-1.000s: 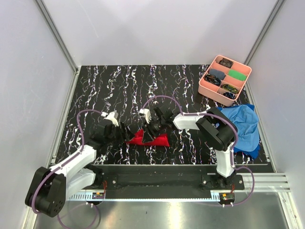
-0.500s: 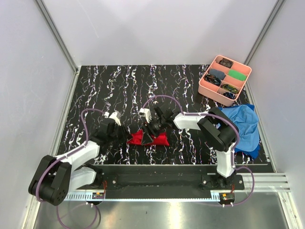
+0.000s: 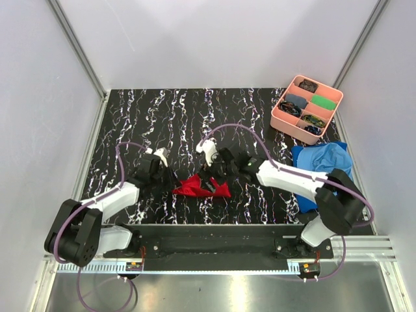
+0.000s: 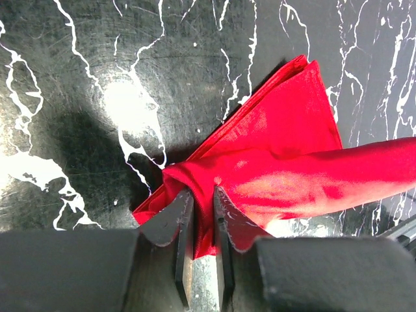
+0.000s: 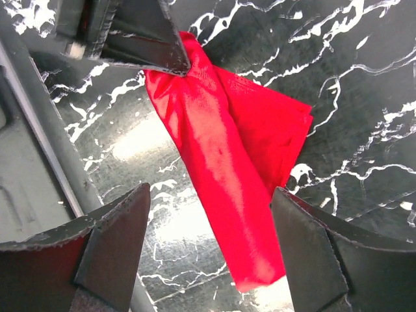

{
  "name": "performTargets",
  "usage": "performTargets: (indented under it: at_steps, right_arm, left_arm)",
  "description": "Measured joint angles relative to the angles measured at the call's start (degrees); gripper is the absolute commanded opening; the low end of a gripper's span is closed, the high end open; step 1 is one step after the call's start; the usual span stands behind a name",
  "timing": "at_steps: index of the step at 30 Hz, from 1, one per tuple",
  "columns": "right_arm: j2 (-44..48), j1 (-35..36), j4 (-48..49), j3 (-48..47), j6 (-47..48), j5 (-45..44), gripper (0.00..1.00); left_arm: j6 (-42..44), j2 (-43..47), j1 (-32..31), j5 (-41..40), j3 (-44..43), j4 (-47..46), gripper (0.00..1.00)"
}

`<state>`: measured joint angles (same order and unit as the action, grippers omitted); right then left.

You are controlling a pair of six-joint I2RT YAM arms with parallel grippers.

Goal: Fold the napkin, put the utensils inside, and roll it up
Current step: Roll the napkin at the center of the board.

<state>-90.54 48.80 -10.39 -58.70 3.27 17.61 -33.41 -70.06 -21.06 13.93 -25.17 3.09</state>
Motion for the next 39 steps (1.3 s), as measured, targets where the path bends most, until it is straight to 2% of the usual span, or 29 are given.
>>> performTargets:
  at_steps: [4, 9, 16, 34, 38, 39]
  right_arm:
    - [2.0, 6.8, 0.0, 1.5, 2.4, -9.2, 0.85]
    - [-0.2, 14.2, 0.7, 3.3, 5.8, -18.2, 0.86]
    - [-5.6, 15.8, 5.5, 3.3, 10.3, -25.5, 0.87]
    - [-11.3, 16.4, 12.1, 3.0, 20.1, -28.6, 0.88]
    - [-13.2, 16.3, 12.3, 1.5, 20.6, -27.8, 0.85]
    - [-13.6, 16.1, 12.2, 1.0, 20.5, -26.9, 0.81]
  left_arm:
    - [0.4, -0.3, 0.0, 0.2, -0.7, 1.3, 0.20]
    - [0.5, -0.9, 0.0, 0.4, -1.4, 2.1, 0.21]
    - [0.6, -2.0, 0.0, 1.1, -2.2, 3.0, 0.22]
    - [1.1, -3.2, 0.0, 2.1, -2.6, 3.3, 0.23]
    - [1.4, -3.2, 0.0, 2.1, -2.8, 3.5, 0.26]
    - [1.5, -3.2, 0.0, 2.1, -2.8, 3.5, 0.30]
